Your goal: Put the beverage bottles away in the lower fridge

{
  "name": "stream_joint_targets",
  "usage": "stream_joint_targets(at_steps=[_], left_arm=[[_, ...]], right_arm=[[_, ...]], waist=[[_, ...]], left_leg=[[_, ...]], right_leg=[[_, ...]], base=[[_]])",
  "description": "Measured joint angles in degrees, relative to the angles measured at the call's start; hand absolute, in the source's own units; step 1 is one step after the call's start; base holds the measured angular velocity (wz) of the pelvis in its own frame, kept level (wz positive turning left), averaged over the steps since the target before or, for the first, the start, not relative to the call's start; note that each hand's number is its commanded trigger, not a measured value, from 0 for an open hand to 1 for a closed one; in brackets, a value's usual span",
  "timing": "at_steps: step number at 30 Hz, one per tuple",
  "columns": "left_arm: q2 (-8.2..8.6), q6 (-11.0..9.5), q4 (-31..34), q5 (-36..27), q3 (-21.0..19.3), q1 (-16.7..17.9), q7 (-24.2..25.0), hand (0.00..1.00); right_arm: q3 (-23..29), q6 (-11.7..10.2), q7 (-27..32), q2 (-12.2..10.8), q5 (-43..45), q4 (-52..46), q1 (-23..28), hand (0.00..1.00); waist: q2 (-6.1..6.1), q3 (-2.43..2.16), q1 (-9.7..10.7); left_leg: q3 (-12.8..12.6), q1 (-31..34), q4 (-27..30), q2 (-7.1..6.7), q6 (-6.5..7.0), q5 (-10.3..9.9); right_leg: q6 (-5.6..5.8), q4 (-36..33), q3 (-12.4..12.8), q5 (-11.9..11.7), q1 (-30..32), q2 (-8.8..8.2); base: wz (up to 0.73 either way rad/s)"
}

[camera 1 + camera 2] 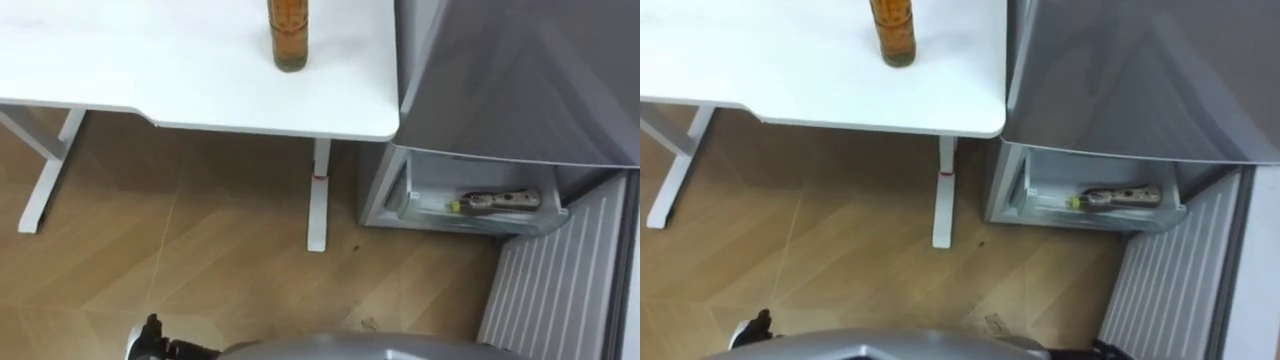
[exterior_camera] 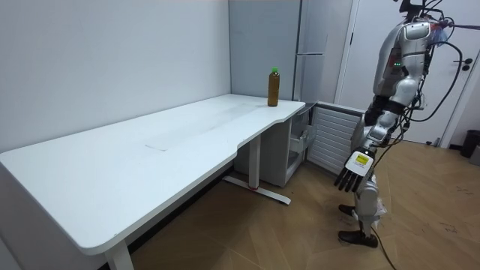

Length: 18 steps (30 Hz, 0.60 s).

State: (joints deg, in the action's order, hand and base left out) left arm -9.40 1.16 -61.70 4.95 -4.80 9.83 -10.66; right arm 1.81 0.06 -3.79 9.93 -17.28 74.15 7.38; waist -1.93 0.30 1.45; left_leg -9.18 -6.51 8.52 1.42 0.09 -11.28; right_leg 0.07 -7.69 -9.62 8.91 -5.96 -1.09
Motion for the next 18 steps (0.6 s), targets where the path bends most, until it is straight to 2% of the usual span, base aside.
stream_joint_targets(at_steps=[2, 4, 6, 9, 12, 14, 18], left_arm=[[0.05, 0.0, 1.6, -2.1, -1.7, -0.8, -0.5, 0.00], [0.26, -0.4, 6.5, -4.5, -3.7, -0.7, -2.2, 0.00], [0.89, -3.2, 10.5, -7.2, -6.1, -1.2, -5.6, 0.00], [1.82, -4.6, 13.7, -9.5, -8.6, -1.9, -9.8, 0.00], [2.22, -5.0, 20.2, -10.0, -8.5, -1.9, -12.9, 0.00], [2.16, -7.4, 24.5, -10.0, -7.9, -2.6, -15.2, 0.00], [2.13, -8.8, 32.7, -9.7, -7.9, -3.1, -16.9, 0.00]], right_arm=[[0.5, 0.0, 0.2, -0.1, 0.2, 0.1, 0.1, 0.00], [0.6, -0.2, 1.2, -0.3, 0.4, 0.0, 0.2, 0.00], [1.1, -0.8, 1.8, -0.3, 1.1, -0.1, 0.1, 0.00], [2.0, -1.8, 1.9, -0.2, 2.3, -0.2, 0.0, 0.00], [2.0, -1.9, 2.0, -0.3, 2.2, -0.3, 0.1, 0.00], [1.8, -2.2, 2.3, -0.3, 2.0, -0.3, 0.0, 0.00], [2.0, -2.7, 2.3, -0.4, 2.3, -0.1, 0.0, 0.00]], waist=[[0.05, -0.03, 0.0], [0.09, -0.03, -0.4], [0.48, -0.10, -0.6], [1.12, -0.19, -0.3], [1.05, -0.21, -0.2], [1.18, -0.25, -0.3], [1.36, -0.22, 0.0]], left_leg=[[0.0, -0.1, 0.1, 0.03, 0.00, 0.0], [-0.1, -0.3, 0.1, 0.09, -0.02, 0.0], [-0.2, -0.8, -0.1, 0.09, -0.03, 0.0], [0.0, -1.0, -0.2, 0.10, -0.04, -0.3], [0.2, -0.9, -0.2, 0.08, -0.03, -0.4], [0.5, -1.2, -0.2, 0.02, -0.01, -0.4], [0.6, -1.2, -0.2, 0.07, -0.01, -0.5]], right_leg=[[-0.03, -0.1, 0.0, 0.0, 0.0, 0.03], [-0.07, -0.1, 0.2, 0.0, 0.1, 0.12], [-0.08, -0.2, 0.8, -0.1, 0.0, 0.20], [-0.08, -0.2, 1.5, 0.0, -0.1, 0.41], [-0.08, -0.2, 1.6, -0.1, 0.0, 0.43], [-0.08, -0.3, 1.6, -0.1, -0.8, 0.40], [-0.08, -0.2, 1.5, -0.1, -0.8, 0.44]], base=[[-0.02], [-0.05], [-0.11], [-0.16], [-0.01], [0.00], [0.00]])
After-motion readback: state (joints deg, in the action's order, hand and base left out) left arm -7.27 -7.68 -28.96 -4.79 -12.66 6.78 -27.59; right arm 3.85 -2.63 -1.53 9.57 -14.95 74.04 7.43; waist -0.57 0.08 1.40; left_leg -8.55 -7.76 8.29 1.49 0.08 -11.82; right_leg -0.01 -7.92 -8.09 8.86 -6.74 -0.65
